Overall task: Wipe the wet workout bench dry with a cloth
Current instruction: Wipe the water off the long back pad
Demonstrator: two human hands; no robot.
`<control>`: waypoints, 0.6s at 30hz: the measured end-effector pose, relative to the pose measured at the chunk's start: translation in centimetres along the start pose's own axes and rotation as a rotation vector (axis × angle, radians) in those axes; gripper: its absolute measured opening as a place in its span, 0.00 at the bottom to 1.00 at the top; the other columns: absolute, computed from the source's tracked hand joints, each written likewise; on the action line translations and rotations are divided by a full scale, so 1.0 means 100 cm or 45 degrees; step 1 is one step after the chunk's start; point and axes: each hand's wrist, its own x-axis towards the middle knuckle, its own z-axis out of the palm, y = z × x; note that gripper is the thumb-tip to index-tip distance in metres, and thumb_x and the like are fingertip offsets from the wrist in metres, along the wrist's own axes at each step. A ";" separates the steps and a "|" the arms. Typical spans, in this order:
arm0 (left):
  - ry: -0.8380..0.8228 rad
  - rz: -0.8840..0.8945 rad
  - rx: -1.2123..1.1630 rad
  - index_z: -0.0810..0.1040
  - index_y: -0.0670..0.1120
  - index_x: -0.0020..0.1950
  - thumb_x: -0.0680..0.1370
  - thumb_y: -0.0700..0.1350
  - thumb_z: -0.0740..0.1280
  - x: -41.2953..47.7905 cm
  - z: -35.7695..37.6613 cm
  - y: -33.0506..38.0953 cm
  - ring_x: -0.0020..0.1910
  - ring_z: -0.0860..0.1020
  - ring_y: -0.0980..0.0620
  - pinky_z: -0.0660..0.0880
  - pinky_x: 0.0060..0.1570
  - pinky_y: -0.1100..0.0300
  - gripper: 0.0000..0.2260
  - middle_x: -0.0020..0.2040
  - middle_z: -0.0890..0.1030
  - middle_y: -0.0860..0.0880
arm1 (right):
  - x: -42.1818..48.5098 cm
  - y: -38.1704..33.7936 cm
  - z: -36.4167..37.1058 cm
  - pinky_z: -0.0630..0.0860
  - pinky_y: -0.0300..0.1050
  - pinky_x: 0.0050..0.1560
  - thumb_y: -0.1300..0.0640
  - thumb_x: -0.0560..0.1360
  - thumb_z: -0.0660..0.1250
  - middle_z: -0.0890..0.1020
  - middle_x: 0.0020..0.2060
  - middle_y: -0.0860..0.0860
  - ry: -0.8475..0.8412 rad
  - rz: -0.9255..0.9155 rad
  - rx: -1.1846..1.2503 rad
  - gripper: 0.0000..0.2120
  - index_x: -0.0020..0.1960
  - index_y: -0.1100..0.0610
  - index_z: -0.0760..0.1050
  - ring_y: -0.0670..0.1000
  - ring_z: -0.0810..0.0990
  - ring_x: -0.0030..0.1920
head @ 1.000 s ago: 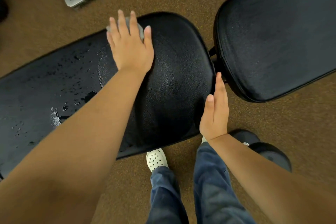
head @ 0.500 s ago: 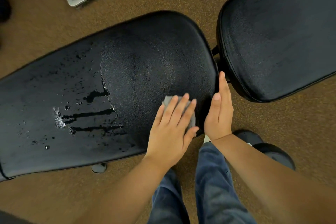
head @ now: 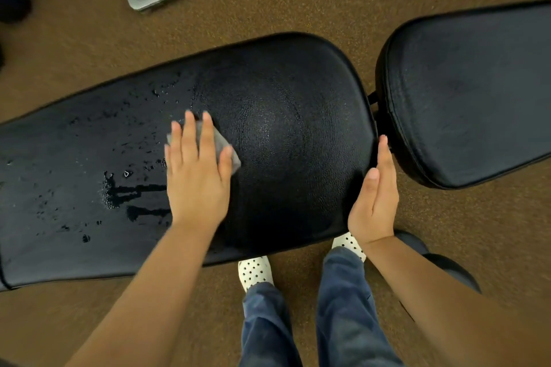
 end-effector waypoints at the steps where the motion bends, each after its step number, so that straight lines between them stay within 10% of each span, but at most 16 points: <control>1: 0.029 -0.025 -0.014 0.54 0.46 0.78 0.83 0.56 0.47 0.018 -0.002 -0.002 0.77 0.51 0.40 0.51 0.74 0.43 0.26 0.78 0.55 0.42 | 0.000 0.000 0.000 0.54 0.42 0.75 0.41 0.82 0.42 0.59 0.75 0.50 0.000 -0.005 -0.004 0.32 0.76 0.62 0.54 0.47 0.56 0.76; 10: 0.099 -0.035 0.005 0.51 0.48 0.79 0.83 0.55 0.46 0.111 -0.006 0.057 0.78 0.48 0.43 0.45 0.74 0.46 0.25 0.79 0.52 0.45 | -0.002 -0.001 0.001 0.53 0.39 0.74 0.43 0.82 0.43 0.58 0.75 0.49 0.000 -0.005 -0.029 0.31 0.77 0.62 0.53 0.47 0.56 0.76; 18: -0.053 0.410 -0.012 0.52 0.48 0.79 0.83 0.53 0.47 0.054 0.021 0.137 0.78 0.50 0.46 0.47 0.74 0.47 0.25 0.79 0.53 0.47 | -0.002 -0.003 0.000 0.54 0.37 0.73 0.43 0.82 0.42 0.59 0.74 0.48 0.022 0.009 0.031 0.30 0.76 0.61 0.54 0.40 0.55 0.75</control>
